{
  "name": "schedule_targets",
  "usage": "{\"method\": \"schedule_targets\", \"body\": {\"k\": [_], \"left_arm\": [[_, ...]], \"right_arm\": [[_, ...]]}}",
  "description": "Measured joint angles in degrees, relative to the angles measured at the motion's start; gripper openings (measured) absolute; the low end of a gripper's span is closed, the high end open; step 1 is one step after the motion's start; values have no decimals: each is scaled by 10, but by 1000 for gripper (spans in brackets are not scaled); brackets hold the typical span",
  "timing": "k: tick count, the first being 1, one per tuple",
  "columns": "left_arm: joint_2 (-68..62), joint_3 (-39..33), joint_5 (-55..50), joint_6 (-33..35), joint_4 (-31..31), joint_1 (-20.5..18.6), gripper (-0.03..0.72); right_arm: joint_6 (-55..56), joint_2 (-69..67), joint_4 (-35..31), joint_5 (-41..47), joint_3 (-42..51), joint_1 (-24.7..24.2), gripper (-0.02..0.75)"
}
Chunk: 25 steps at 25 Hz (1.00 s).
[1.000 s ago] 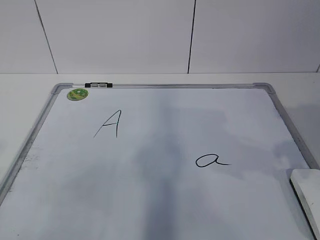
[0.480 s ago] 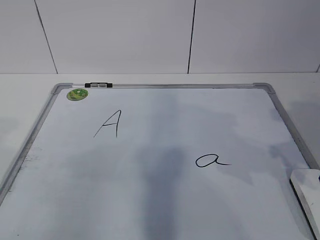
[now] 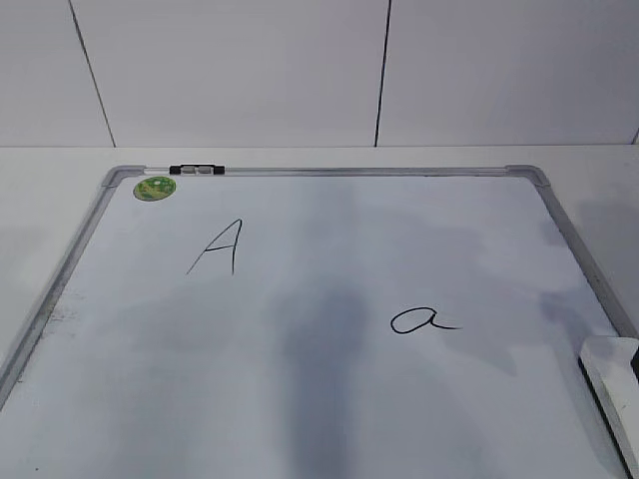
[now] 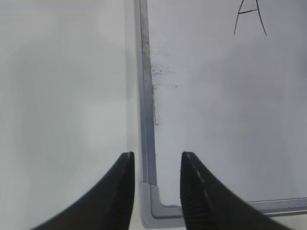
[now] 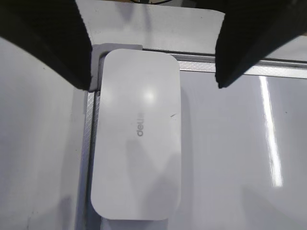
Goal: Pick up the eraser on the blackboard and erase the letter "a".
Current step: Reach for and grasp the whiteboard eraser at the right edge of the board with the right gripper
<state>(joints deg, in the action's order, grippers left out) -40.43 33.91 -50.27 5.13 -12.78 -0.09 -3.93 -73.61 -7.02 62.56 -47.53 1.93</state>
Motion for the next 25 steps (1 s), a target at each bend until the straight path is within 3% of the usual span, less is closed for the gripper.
{"method": "schedule_targets", "body": {"k": [25], "left_arm": [[-96, 0, 29, 0, -20, 0, 245]], "right_arm": [[-28, -125, 12, -52, 0, 0, 655]]}}
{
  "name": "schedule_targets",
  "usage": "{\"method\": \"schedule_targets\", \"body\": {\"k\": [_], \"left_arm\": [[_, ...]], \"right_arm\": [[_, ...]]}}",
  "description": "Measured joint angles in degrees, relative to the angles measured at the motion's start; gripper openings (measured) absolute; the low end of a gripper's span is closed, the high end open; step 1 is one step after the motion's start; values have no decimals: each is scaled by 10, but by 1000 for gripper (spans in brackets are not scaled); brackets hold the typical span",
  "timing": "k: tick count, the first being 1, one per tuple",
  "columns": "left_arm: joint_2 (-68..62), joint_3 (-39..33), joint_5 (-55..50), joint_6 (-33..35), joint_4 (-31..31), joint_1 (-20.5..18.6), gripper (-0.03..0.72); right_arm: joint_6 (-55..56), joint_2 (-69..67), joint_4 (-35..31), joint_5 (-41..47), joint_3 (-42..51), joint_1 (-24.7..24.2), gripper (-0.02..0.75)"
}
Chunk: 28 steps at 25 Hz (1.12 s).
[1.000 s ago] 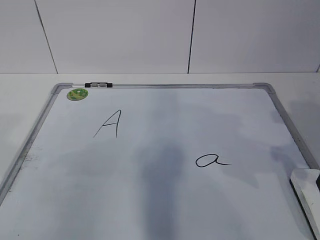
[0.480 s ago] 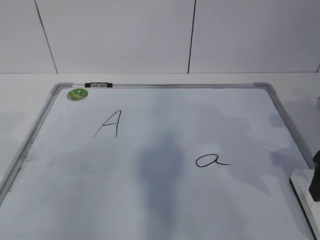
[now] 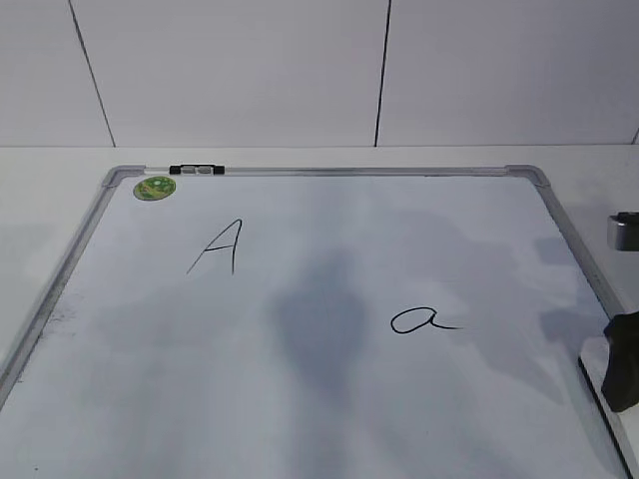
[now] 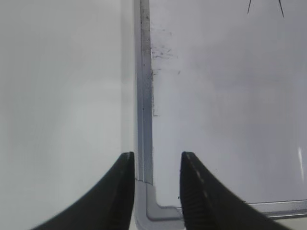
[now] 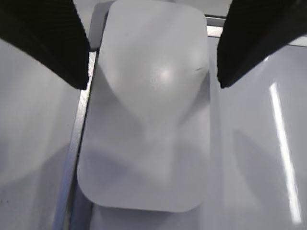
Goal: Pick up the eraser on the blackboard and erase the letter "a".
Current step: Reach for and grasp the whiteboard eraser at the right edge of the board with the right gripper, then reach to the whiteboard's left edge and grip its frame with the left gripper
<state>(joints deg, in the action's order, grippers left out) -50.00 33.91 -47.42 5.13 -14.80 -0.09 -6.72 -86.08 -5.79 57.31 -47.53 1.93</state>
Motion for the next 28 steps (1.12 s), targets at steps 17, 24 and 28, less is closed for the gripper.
{"method": "schedule_targets", "body": {"k": [17, 24, 28], "left_arm": [[-13, 0, 23, 0, -1, 0, 245], [-13, 0, 23, 0, -1, 0, 245], [-13, 0, 23, 0, -1, 0, 245]], "right_arm": [[-1, -48, 2, -18, 0, 0, 653], [-2, -56, 1, -23, 0, 0, 650], [-2, -70, -3, -23, 0, 0, 642]]}}
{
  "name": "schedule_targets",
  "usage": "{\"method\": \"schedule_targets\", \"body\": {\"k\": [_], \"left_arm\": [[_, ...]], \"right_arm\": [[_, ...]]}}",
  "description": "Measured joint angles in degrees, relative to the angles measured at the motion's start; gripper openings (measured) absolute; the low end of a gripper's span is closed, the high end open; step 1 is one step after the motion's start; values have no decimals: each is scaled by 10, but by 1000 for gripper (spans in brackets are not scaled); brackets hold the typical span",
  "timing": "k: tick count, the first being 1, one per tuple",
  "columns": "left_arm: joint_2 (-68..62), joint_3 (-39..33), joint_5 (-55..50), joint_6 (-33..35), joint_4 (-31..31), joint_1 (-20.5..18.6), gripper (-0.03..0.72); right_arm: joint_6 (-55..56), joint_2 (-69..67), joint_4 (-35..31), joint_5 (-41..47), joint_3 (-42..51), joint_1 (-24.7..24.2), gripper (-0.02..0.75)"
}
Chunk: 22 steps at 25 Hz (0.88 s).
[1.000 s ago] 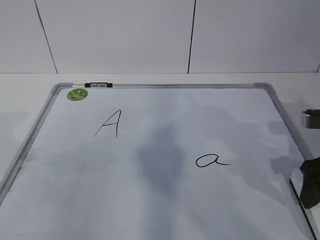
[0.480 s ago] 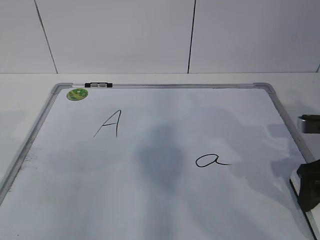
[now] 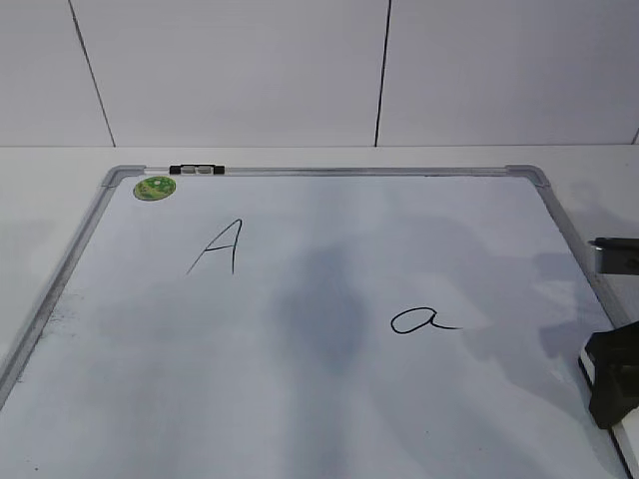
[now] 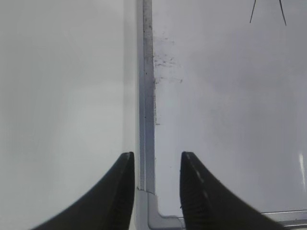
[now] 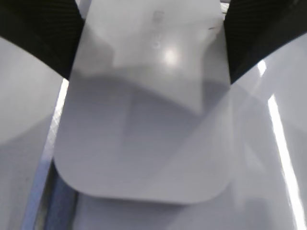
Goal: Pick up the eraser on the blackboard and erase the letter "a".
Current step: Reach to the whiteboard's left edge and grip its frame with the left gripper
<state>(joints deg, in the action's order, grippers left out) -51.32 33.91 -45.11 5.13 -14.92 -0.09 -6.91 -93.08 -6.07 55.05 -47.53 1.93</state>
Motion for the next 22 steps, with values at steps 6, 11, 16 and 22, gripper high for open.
{"method": "schedule_targets", "body": {"k": [6, 11, 16, 22], "left_arm": [[0, 0, 0, 0, 0, 0, 245], [0, 0, 0, 0, 0, 0, 245], [0, 0, 0, 0, 0, 0, 245], [0, 0, 0, 0, 0, 0, 245]], "right_arm": [[0, -3, -1, 0, -3, 0, 608], [3, -3, -2, 1, -3, 0, 568], [5, -3, -2, 1, -3, 0, 559], [5, -3, -2, 1, -3, 0, 558]]}}
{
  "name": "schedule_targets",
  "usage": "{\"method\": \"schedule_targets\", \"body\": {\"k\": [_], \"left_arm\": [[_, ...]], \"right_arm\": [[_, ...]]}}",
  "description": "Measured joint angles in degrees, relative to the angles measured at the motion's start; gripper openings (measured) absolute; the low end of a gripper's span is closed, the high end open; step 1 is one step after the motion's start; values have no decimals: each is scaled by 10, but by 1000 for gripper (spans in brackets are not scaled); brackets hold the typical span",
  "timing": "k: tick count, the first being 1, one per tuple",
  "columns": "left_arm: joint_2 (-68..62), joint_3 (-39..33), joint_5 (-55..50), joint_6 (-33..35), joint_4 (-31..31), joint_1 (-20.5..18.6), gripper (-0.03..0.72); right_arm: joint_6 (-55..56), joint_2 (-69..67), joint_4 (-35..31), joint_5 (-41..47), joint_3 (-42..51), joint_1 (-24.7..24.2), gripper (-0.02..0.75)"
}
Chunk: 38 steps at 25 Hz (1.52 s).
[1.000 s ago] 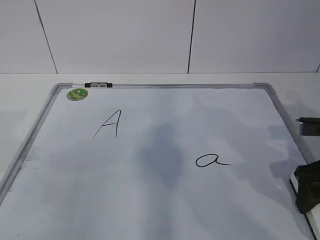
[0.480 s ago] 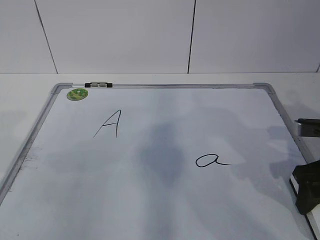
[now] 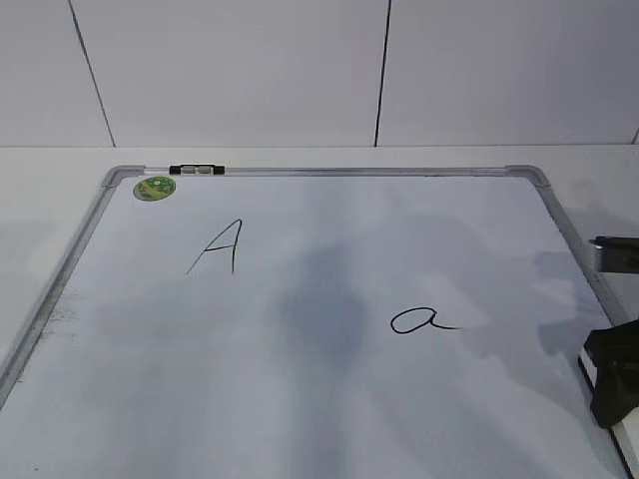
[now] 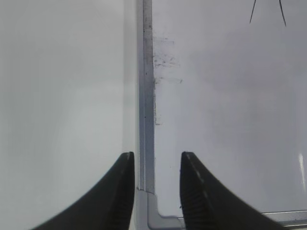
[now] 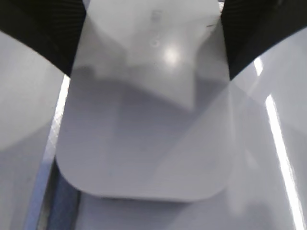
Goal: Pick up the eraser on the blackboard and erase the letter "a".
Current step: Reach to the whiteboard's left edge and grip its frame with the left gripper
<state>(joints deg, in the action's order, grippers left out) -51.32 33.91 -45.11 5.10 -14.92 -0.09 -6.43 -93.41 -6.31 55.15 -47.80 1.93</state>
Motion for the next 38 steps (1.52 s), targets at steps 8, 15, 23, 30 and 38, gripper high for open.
{"method": "schedule_targets", "body": {"k": [8, 15, 23, 30, 38], "left_arm": [[0, 0, 0, -1, 0, 0, 245], [0, 0, 0, -1, 0, 0, 245], [-26, 0, 0, 0, 0, 0, 245], [-87, 26, 4, 9, 0, 0, 245], [-177, 140, -3, 24, 0, 0, 265]], "right_arm": [[0, 9, -1, -13, 1, 0, 557], [-1, 65, -10, -30, 2, 0, 556], [-26, 113, -53, 21, 2, 0, 556], [-46, 156, -74, 51, 2, 0, 556], [-47, 168, -75, 79, 2, 0, 556]]}}
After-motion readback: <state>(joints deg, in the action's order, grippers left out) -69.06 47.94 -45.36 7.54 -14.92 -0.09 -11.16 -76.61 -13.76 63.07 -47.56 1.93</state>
